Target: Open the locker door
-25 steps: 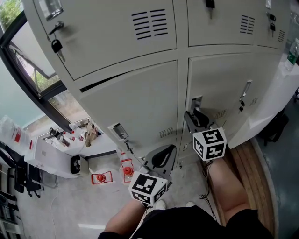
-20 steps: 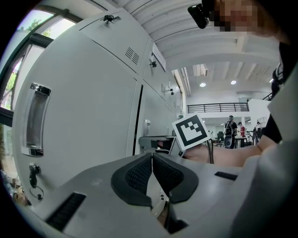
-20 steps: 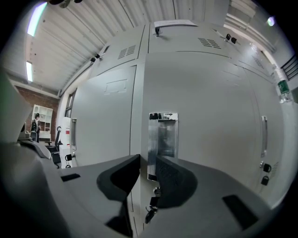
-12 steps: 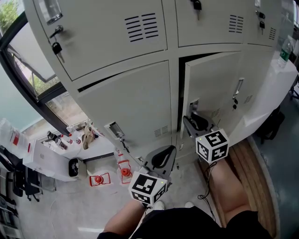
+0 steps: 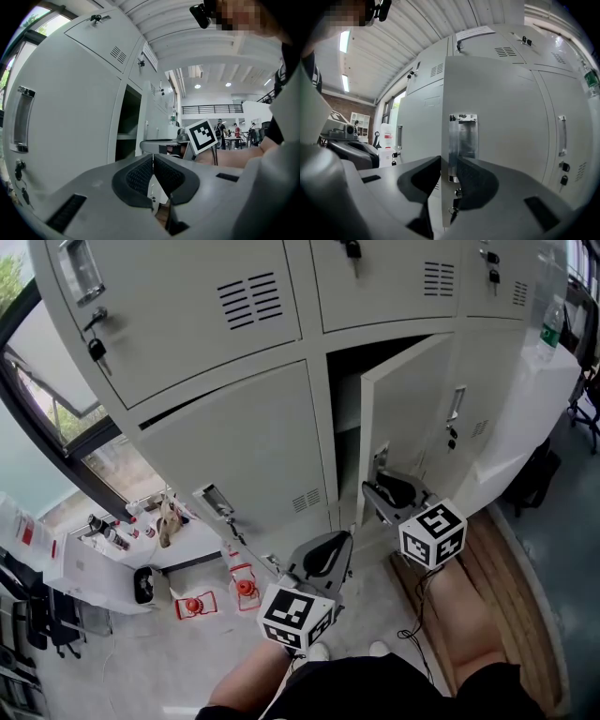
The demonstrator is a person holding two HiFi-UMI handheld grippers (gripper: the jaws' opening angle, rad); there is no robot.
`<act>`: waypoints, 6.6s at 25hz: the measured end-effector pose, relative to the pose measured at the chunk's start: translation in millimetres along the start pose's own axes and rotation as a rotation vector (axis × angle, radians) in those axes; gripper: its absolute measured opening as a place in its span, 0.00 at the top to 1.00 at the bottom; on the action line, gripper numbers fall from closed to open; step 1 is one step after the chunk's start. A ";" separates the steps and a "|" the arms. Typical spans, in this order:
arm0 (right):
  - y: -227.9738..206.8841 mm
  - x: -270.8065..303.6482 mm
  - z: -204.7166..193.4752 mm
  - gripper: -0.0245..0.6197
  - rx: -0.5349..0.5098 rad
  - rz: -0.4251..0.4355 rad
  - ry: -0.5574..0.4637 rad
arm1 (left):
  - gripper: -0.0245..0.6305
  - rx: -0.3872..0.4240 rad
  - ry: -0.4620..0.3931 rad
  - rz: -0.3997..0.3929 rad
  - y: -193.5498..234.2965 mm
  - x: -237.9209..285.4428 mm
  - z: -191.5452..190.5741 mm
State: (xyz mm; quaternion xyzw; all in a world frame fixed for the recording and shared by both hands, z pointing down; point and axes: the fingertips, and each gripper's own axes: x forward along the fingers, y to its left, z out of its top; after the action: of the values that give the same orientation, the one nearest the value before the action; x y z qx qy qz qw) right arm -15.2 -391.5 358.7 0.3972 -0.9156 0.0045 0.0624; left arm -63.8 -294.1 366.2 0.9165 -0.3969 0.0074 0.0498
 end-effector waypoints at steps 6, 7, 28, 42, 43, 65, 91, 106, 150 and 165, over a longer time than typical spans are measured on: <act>0.6 -28.6 -2.5 0.71 -0.005 0.034 -0.008 | 0.93 0.001 0.006 -0.035 -19.6 7.2 -2.0; 0.4 -33.8 -3.1 0.71 -0.007 0.039 -0.009 | 0.93 0.000 0.007 -0.041 -23.1 8.9 -2.5; -24.9 -123.7 -15.1 0.69 -0.021 0.161 -0.021 | 0.93 0.023 0.022 -0.163 -92.4 41.6 -5.1; -45.2 -158.2 -18.6 0.67 -0.035 0.219 -0.038 | 0.93 0.032 0.026 -0.113 -133.5 71.0 -8.3; -47.3 -161.2 -19.2 0.67 -0.035 0.224 -0.039 | 0.93 0.030 0.025 -0.108 -137.1 72.8 -9.2; -106.7 -210.1 -26.6 0.68 -0.010 -0.225 -0.014 | 0.93 0.028 0.028 -0.054 -171.9 98.4 -13.8; -156.9 -241.1 -34.5 0.75 0.056 -0.402 -0.001 | 0.93 0.023 0.013 0.032 -165.1 74.5 -13.1; -52.4 -251.2 -21.8 0.88 0.039 -0.454 -0.021 | 0.93 -0.017 0.005 0.104 -143.7 -47.6 -21.6; 212.5 -286.0 -66.5 0.88 0.059 -0.114 0.042 | 0.93 -0.009 0.026 0.128 -200.3 -188.4 -63.5; 212.4 -284.8 -76.9 0.88 0.063 -0.120 0.064 | 0.93 -0.022 0.029 0.110 -199.3 -180.8 -67.3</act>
State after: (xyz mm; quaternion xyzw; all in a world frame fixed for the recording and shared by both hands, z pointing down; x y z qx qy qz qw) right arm 31.4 -34.7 410.3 0.4529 -0.8870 0.0423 0.0793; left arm -40.7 -20.6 406.5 0.8924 -0.4462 0.0192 0.0650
